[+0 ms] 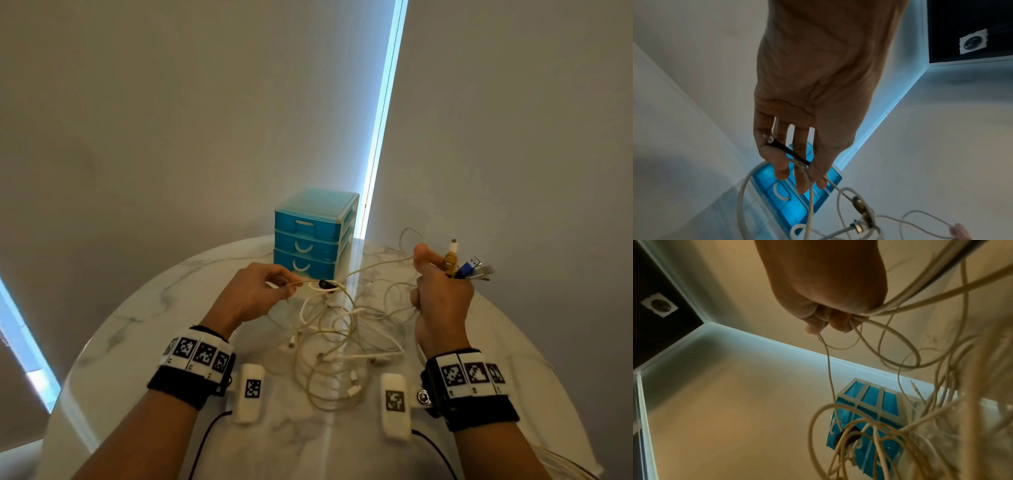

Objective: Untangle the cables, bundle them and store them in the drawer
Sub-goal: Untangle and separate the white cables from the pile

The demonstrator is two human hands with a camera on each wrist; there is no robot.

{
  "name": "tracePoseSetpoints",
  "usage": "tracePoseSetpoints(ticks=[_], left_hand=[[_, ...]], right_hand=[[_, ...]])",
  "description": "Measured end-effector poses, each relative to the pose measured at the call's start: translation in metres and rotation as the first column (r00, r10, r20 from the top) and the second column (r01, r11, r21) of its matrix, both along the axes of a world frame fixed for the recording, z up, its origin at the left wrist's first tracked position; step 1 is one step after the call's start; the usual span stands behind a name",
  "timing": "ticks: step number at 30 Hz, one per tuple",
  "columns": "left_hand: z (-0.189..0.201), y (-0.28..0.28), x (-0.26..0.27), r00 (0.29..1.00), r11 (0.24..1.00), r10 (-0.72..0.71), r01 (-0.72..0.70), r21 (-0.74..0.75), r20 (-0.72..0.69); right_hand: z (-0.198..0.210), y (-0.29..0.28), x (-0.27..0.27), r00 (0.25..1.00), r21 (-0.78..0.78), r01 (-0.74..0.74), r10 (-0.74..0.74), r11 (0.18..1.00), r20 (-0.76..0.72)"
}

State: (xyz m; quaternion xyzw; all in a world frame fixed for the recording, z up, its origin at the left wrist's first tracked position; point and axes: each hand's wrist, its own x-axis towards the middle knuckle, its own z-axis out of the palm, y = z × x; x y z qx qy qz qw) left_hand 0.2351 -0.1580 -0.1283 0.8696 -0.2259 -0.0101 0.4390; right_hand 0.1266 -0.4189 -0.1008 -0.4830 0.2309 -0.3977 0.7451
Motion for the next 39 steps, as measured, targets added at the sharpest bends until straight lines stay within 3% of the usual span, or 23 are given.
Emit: tracePoseSetpoints(ticks=[6,9,11,13,16,18,22,28,31,33,35,36,37,39], left_hand=[[-0.001,0.006,0.007,0.999,0.990,0.014,-0.010,0.139,-0.030],[0.005,0.003,0.000,0.997,0.972,-0.077,0.078,0.221,-0.014],[0.013,-0.004,-0.010,0.977,0.972,-0.194,0.179,0.153,0.090],[0.021,-0.012,-0.022,0.943,0.952,-0.301,0.306,-0.015,0.143],[0.026,-0.023,-0.031,0.908,0.906,-0.419,0.420,-0.046,0.024],[0.019,-0.024,-0.029,0.906,0.907,-0.419,0.421,0.028,-0.055],[0.014,-0.016,-0.022,0.948,0.937,-0.319,0.318,0.145,-0.011],[0.049,-0.026,-0.047,0.921,0.913,-0.388,0.379,-0.151,-0.036],[0.074,-0.045,-0.064,0.923,0.874,-0.375,0.382,-0.300,0.082],[0.089,-0.058,-0.069,0.927,0.873,-0.326,0.370,-0.317,0.185],[0.101,-0.067,-0.066,0.940,0.896,-0.267,0.323,-0.305,0.211],[0.105,-0.069,-0.062,0.953,0.918,-0.229,0.279,-0.281,0.200],[0.109,-0.070,-0.058,0.964,0.944,-0.185,0.228,-0.238,0.193],[0.117,-0.072,-0.048,0.977,0.978,-0.128,0.153,-0.143,0.171]], right_hand=[[0.013,-0.011,-0.010,0.985,0.041,-0.004,-0.003,0.999,0.172],[0.008,0.012,-0.007,0.992,-0.111,-0.109,0.114,0.988,0.045],[0.003,0.028,-0.004,0.986,-0.180,-0.168,0.168,0.969,-0.017],[0.004,0.034,-0.003,0.978,-0.201,-0.206,0.206,0.958,-0.018],[0.009,0.033,-0.008,0.969,-0.163,-0.233,0.242,0.959,0.038],[0.017,0.024,-0.015,0.958,-0.102,-0.230,0.243,0.968,0.150],[0.022,0.005,-0.024,0.932,-0.042,-0.227,0.230,0.973,0.282],[0.008,0.009,-0.014,0.910,-0.007,-0.326,0.316,0.945,0.268],[0.006,0.008,-0.014,0.896,0.036,-0.391,0.371,0.920,0.242],[0.006,0.007,-0.017,0.893,0.039,-0.432,0.422,0.901,0.155],[0.009,0.006,-0.021,0.907,-0.036,-0.422,0.422,0.906,0.005],[0.009,0.004,-0.023,0.929,-0.138,-0.366,0.355,0.920,-0.099],[0.011,0.001,-0.025,0.955,-0.272,-0.279,0.235,0.921,-0.184],[0.016,-0.004,-0.031,0.981,-0.535,-0.091,-0.017,0.840,-0.194]])
